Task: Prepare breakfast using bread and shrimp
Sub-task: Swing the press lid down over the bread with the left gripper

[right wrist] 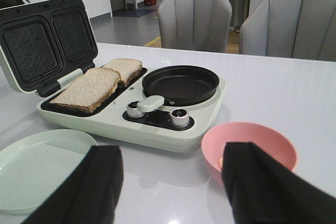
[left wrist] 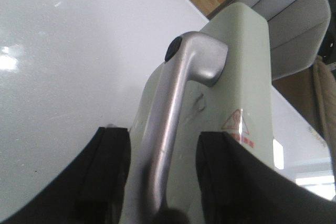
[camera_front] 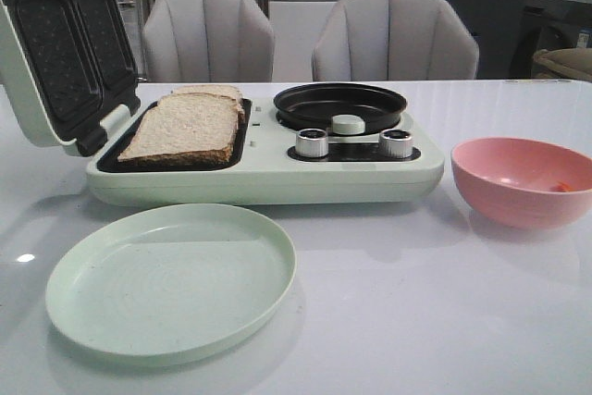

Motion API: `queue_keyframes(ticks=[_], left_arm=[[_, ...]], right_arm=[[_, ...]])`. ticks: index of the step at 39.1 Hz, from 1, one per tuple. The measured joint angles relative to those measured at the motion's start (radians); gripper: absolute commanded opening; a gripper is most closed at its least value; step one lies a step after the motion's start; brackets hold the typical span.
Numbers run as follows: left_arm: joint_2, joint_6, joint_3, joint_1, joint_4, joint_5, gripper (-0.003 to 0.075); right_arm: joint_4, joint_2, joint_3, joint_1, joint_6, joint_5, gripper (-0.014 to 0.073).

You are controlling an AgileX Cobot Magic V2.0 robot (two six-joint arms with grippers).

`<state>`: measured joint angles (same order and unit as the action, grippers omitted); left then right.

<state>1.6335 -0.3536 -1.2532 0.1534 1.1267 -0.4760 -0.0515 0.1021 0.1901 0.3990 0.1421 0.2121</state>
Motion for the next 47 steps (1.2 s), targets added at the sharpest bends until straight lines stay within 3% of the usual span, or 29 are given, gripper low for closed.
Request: queue_keyframes(ticks=[8,18,26,33,47], left_arm=[[0.068,-0.172,-0.007,0.023,0.240,-0.087,0.0330],[0.116,-0.305,-0.009,0.006,0.371,-0.125,0.0103],[0.116,-0.458,-0.009,-0.067,0.506,-0.085,0.0113],[0.114,-0.583,-0.009,-0.193,0.612,-0.089,0.0113],[0.226,-0.690,-0.026,-0.435,0.592,0.027,0.0113]], right_arm=[[0.000,0.000,0.000,0.000,0.000,0.000,0.0507],[0.000,0.000,0.000,0.000,0.000,0.000,0.0507],[0.000,0.000,0.000,0.000,0.000,0.000,0.0507],[0.000,0.000,0.000,0.000,0.000,0.000,0.0507],[0.000,0.000,0.000,0.000,0.000,0.000,0.0507]])
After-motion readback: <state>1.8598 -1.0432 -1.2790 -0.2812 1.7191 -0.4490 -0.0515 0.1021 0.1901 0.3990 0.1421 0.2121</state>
